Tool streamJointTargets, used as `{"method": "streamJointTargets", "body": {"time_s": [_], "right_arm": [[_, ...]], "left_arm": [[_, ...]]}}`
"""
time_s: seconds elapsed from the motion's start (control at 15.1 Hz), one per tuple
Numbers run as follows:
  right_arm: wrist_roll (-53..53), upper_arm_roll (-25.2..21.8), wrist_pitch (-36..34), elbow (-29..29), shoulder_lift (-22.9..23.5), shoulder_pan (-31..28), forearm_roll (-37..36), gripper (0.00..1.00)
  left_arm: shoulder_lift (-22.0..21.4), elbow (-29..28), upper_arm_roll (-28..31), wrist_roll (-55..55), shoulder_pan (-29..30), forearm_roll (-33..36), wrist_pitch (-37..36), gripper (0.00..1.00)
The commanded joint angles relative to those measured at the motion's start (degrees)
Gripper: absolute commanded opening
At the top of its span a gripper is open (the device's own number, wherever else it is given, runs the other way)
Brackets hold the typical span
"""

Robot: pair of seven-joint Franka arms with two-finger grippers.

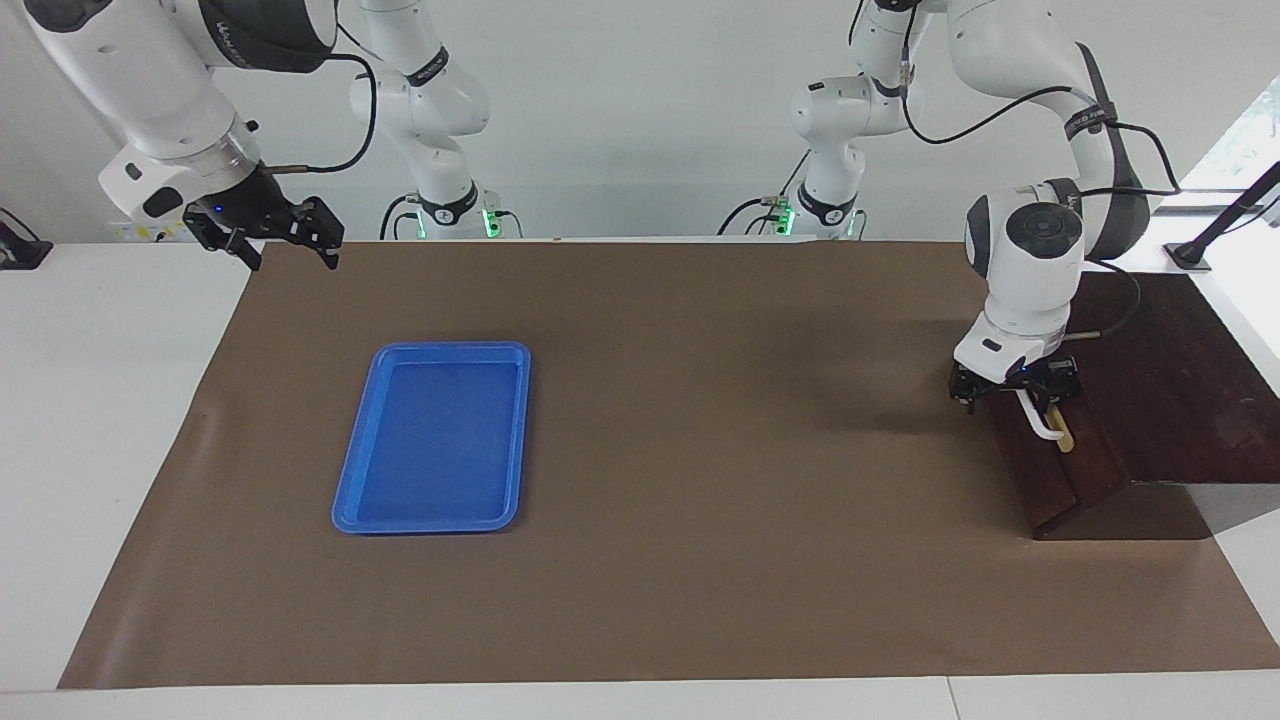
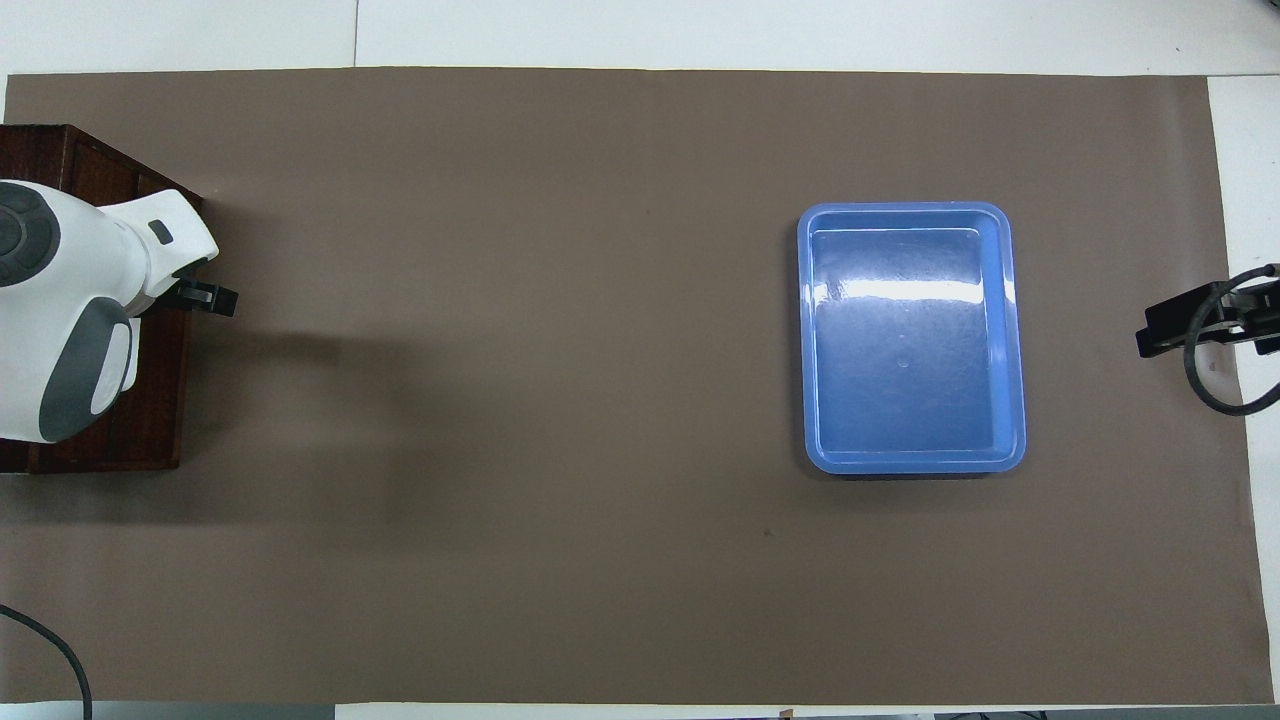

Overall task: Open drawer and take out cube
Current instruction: 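Pull the drawer open toward the robot with the left gripper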

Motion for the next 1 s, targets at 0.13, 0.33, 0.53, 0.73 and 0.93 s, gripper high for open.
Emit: {"method": "streamJointTargets", "body": {"time_s": [0.13,0.33,0.53,0.73,0.93], "right_arm": [[-1.46,0.48,0.68,-0.43,-0.5,-0.65,0.87,1.0],[-1.72,0.57,0.68,-0.43,-0.58,-0.29,0.43,1.0],[-2.08,0.65,0.59,-0.43,-0.59,-0.29,0.43,1.0],[-1.38,0.65,0.59,-0.43,-0.59,-0.29,0.52,1.0],[-1.37,0.57,0.59,-0.52,-0.59,-0.73,0.61,1.0]], "left_arm": [[1.07,0.37,-0.08,-4.15,-6.71,1.24,0.24,1.0],[1.16,1.34,-0.26,-12.77,-14.1,1.16,-2.76,1.0],[0.72,1.17,-0.26,-14.46,-17.37,1.07,-4.96,1.0],[0.98,2.04,-0.26,-14.28,-16.67,0.98,-5.66,1.0],[1.6,12.02,-0.26,-14.63,-16.5,-4.34,-14.85,1.0]]}}
